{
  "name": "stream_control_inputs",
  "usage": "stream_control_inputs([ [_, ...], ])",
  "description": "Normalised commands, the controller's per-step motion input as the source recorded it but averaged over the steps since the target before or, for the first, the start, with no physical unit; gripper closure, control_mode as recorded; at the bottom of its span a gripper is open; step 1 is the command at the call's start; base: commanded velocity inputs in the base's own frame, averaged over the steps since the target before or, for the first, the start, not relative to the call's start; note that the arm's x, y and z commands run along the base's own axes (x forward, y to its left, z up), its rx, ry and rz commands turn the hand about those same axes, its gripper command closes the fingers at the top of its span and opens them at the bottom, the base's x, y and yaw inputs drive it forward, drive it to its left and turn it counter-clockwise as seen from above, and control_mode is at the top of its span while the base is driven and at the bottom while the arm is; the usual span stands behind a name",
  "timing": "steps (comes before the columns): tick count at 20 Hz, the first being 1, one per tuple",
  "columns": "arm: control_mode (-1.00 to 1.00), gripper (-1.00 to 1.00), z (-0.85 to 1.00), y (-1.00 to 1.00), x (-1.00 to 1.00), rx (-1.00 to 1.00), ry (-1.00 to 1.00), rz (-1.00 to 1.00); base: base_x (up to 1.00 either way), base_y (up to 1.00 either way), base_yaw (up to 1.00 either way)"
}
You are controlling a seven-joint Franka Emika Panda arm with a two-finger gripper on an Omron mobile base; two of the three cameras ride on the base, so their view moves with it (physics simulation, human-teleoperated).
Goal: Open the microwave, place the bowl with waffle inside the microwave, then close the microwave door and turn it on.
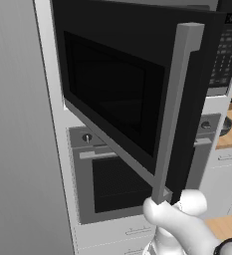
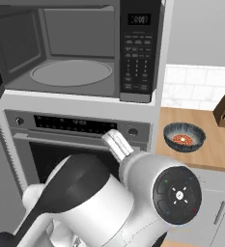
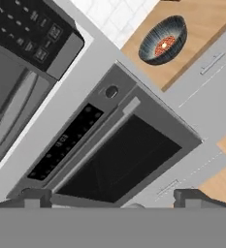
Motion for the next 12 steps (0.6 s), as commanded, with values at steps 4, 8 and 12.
stream_control_inputs([
  [4,-1.00,-1.00,-0.39,-0.06,0.95,0.03,0.12,-0.21,0.00,0.00,0.00],
  [8,-1.00,-1.00,-0.54,-0.39,0.81,0.10,0.10,-0.01,0.00,0.00,0.00],
  [12,-1.00,-1.00,-0.43,-0.54,0.71,0.23,0.12,0.00,0.00,0.00,0.00],
])
